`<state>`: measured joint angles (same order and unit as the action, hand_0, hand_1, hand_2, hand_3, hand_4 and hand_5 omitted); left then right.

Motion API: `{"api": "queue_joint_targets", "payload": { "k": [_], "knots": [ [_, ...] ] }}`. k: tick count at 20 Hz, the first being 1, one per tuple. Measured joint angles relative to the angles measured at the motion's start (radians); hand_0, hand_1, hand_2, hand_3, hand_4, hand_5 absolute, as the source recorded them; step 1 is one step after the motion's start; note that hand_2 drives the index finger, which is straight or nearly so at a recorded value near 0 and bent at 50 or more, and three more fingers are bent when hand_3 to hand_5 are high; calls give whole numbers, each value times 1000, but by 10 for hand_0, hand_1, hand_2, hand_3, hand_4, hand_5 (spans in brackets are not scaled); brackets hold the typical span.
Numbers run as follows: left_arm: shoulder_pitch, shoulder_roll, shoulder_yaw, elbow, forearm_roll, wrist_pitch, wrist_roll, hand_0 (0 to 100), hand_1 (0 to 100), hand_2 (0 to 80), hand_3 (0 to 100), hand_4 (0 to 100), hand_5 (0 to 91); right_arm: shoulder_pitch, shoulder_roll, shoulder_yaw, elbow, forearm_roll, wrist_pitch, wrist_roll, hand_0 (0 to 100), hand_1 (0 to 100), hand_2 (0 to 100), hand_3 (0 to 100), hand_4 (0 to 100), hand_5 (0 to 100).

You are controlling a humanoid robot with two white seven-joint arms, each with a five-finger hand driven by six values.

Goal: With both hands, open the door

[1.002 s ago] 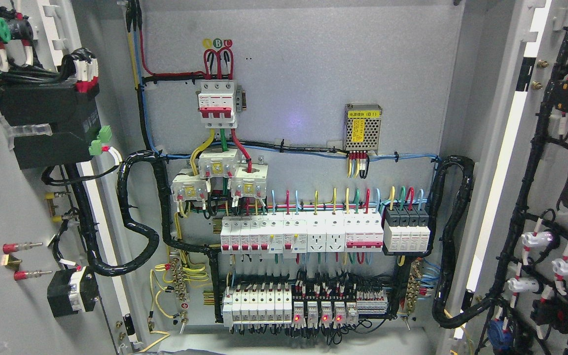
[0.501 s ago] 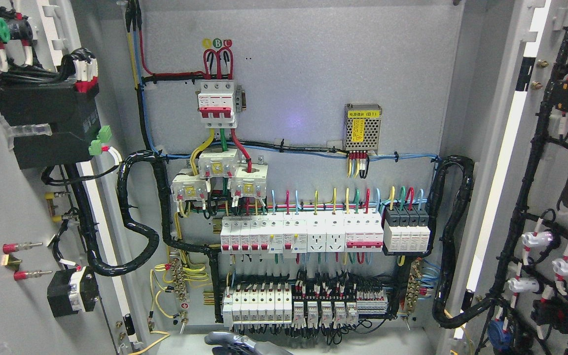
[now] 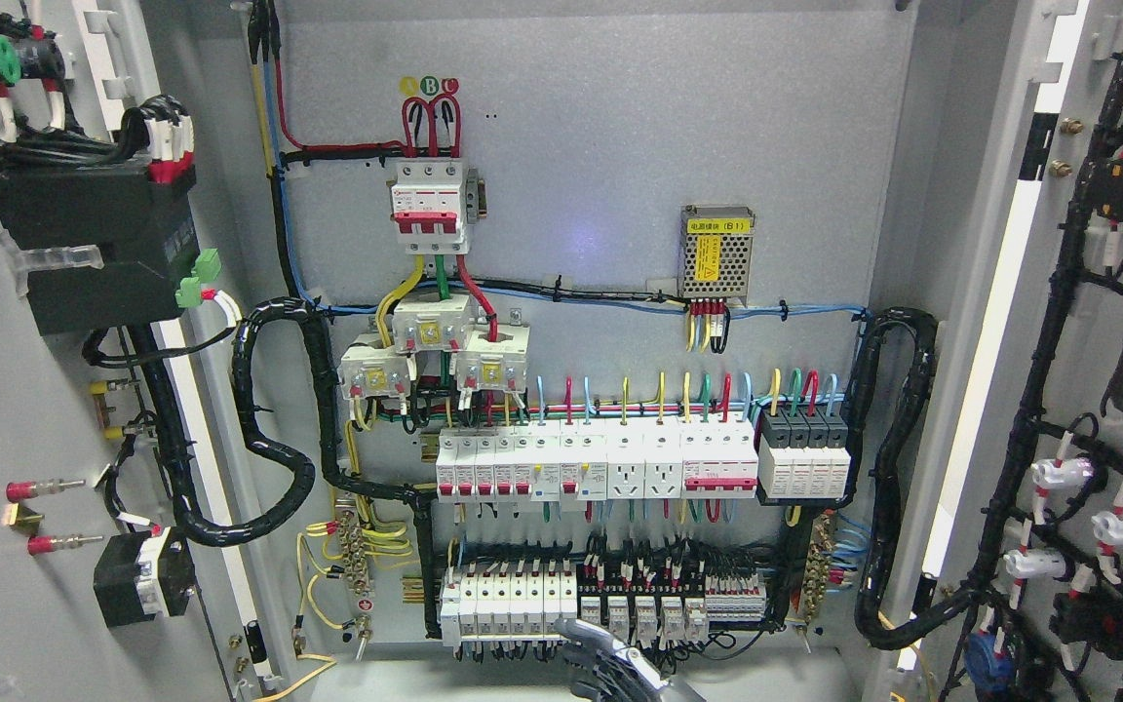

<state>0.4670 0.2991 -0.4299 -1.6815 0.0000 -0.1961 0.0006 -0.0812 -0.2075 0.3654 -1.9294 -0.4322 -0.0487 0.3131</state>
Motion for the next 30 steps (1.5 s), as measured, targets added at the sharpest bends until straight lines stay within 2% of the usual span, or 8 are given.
{"api": "queue_joint_targets", "payload": {
  "k": [7,14,18,24,30],
  "knots": [
    [10,-21,-19,-186,0,-43,-3,0,0,0,0,0,0,137,-41,-71,-67,-4,-137,-9,190,0,0,0,0,0],
    [-33,-75,-21,-293,0,-175,1,0,0,0,0,0,0,253,-76,-173,-111,-6,-270,-10,190,0,0,0,0,0],
    [-70,-105,-12,-330,0,-234,1,0,0,0,0,0,0,298,-92,-232,-126,-7,-319,-12,191,0,0,0,0,0],
    [-132,-136,35,-365,3,-256,2,0,0,0,0,0,0,351,-117,-301,-140,-10,-418,-10,191,0,0,0,0,0],
    [-183,-149,109,-385,63,-283,4,0,0,0,0,0,0,377,-142,-360,-148,-64,-453,-4,191,0,0,0,0,0]
  ]
}}
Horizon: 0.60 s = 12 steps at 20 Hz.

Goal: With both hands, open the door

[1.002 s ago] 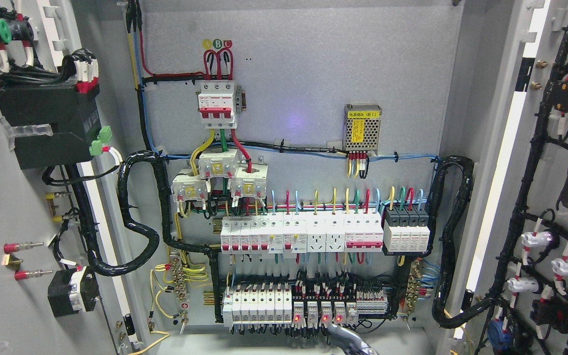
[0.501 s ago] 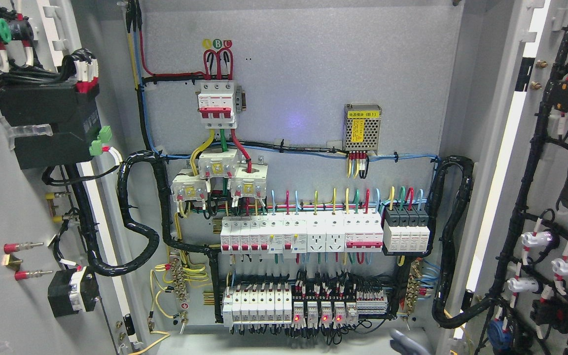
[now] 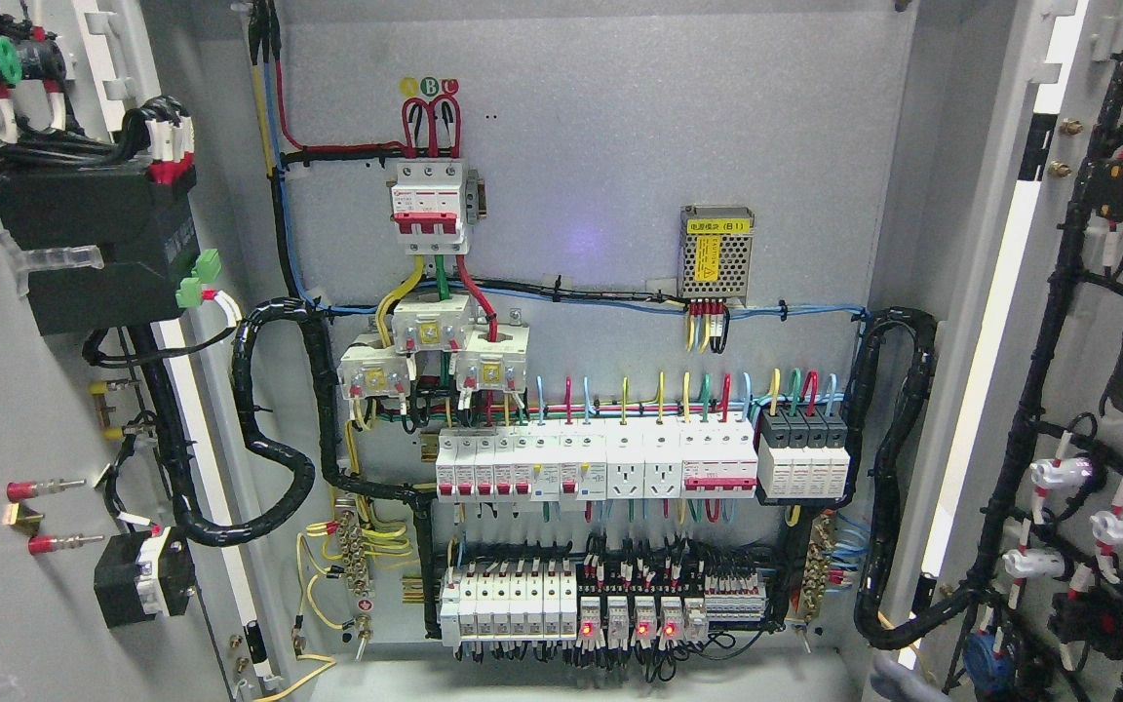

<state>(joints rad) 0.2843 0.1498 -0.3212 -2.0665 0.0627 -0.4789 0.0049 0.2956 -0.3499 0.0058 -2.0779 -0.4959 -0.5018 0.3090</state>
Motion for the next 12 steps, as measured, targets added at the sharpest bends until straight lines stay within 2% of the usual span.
{"api": "queue_joint_targets", "payload": {
  "k": [6,12],
  "knots": [
    [-12,9,87,-11,91,-34,0,0,0,0,0,0,0,16,-34,-58,-5,-64,-4,4,191,0,0,0,0,0],
    [19,21,149,-18,145,-123,1,0,0,0,0,0,0,39,-57,-105,-7,-111,-4,6,190,0,0,0,0,0]
  ]
}}
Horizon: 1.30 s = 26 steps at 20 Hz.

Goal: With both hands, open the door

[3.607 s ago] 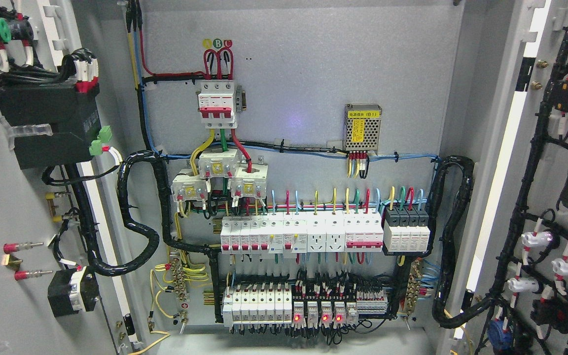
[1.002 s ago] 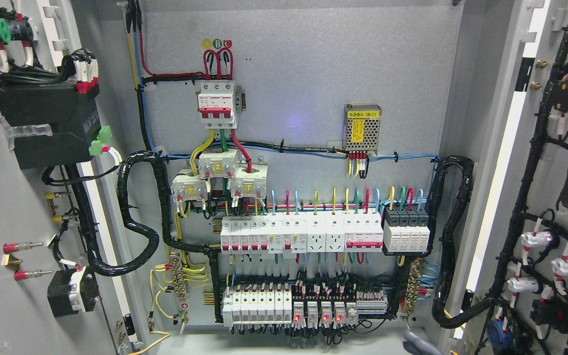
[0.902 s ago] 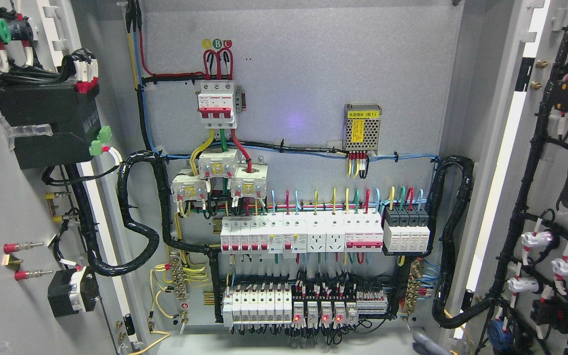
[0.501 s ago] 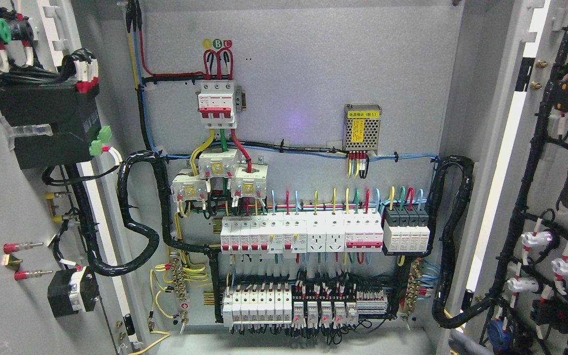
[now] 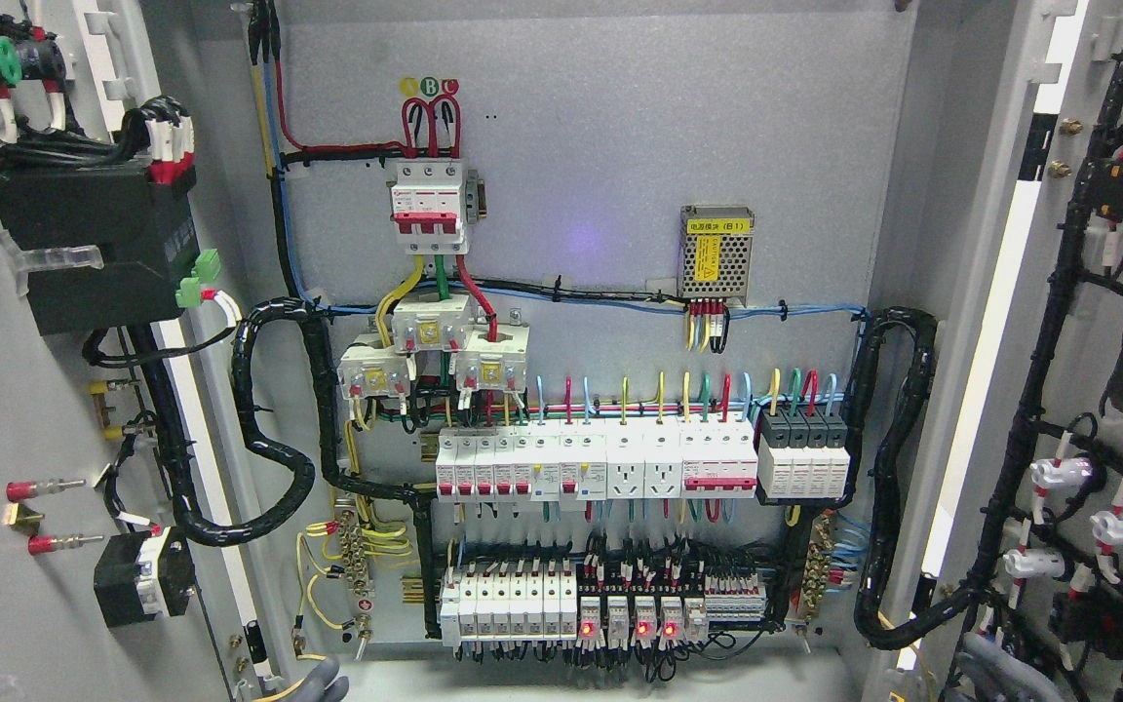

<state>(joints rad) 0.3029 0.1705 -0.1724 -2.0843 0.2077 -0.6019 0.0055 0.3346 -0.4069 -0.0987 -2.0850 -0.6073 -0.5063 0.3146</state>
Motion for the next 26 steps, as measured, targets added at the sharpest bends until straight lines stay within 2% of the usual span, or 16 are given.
{"api": "queue_joint_targets", "payload": {
  "k": [10,17,26],
  "knots": [
    [32,9,84,-2,49,-37,3,0,0,0,0,0,0,29,-27,-65,7,-76,1,1,190,0,0,0,0,0],
    [42,27,128,-1,99,-37,-1,0,0,0,0,0,0,54,-35,-114,16,-92,3,2,190,0,0,0,0,0],
    [51,63,199,3,174,-41,-1,0,0,0,0,0,0,89,-40,-172,26,-194,10,2,190,0,0,0,0,0]
  ]
}}
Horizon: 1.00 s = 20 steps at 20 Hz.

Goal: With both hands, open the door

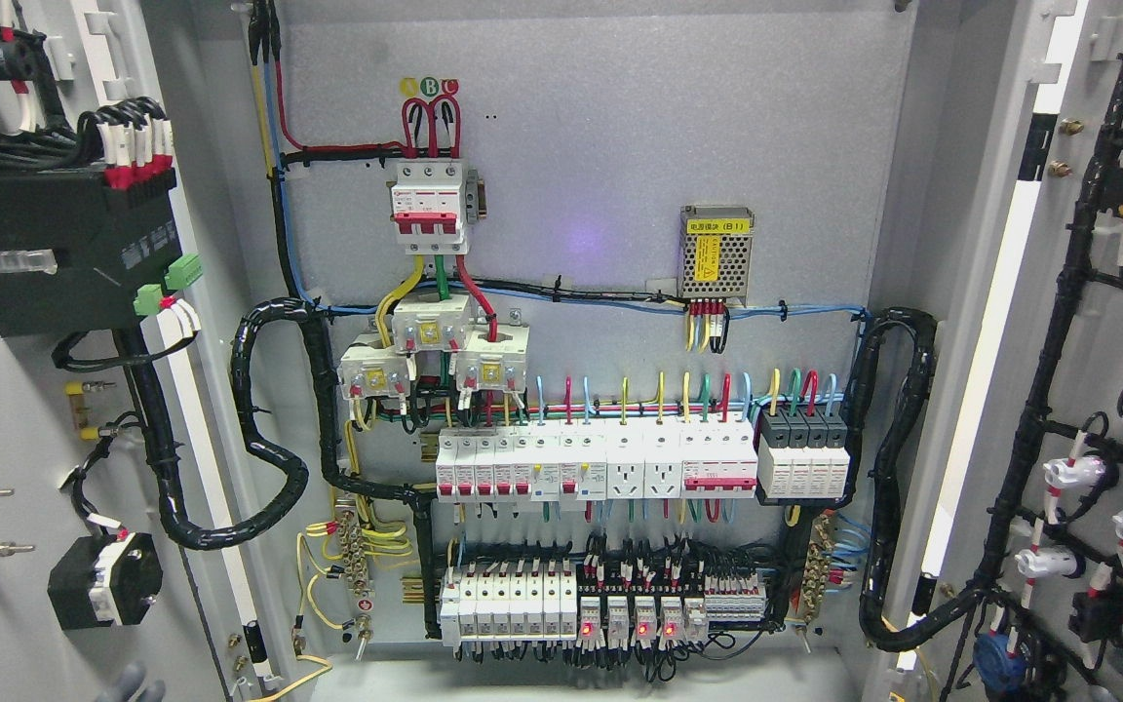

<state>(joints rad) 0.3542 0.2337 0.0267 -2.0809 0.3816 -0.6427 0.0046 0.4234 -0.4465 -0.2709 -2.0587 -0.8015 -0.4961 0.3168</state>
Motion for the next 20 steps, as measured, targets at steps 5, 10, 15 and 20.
{"api": "queue_joint_targets", "payload": {
  "k": [5,10,15,20],
  "knots": [
    [3,29,43,12,54,3,0,0,0,0,0,0,0,14,-1,-28,3,-21,1,0,190,0,0,0,0,0],
    [4,64,90,36,118,7,0,0,0,0,0,0,0,27,-1,-52,8,-31,1,0,190,0,0,0,0,0],
    [7,97,142,55,186,8,0,0,0,0,0,0,0,33,-1,-73,18,-35,1,0,190,0,0,0,0,0],
    [8,128,188,84,235,8,-1,0,0,0,0,0,0,36,-1,-89,34,-36,-1,0,190,0,0,0,0,0]
  ]
}}
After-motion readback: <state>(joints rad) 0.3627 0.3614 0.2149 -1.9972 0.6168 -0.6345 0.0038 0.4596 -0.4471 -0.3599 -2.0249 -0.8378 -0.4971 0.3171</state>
